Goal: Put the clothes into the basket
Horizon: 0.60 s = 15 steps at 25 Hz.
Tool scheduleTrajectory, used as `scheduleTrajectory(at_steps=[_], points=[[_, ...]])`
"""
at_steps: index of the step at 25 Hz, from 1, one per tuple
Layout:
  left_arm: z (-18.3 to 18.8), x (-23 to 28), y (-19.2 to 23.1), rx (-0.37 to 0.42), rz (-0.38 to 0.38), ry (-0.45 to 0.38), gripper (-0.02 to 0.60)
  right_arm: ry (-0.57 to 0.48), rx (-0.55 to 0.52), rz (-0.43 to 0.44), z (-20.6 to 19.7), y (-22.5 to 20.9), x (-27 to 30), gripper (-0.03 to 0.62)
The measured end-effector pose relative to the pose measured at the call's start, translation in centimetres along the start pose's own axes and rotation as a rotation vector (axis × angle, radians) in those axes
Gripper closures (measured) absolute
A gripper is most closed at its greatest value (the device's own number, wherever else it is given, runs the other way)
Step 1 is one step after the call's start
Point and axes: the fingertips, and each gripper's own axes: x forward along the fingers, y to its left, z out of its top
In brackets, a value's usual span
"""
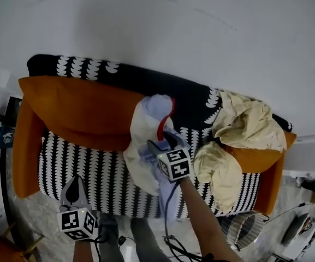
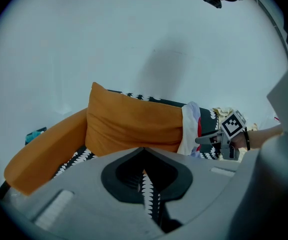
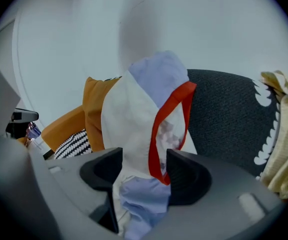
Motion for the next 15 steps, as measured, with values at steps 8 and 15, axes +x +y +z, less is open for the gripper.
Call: scheduleTrajectory(at_steps=[8,15], points=[[0.3,0.8,0.3,0.0,0.017,0.0,0.578,-0.008,-0.002,0.035,0.0,0.8,1.9,0.349],[0.9,0.3,0.0,-0.011,0.002,0.002,0.578,-0.008,-0.007,0.029,0.9,1.9,1.0,0.514]])
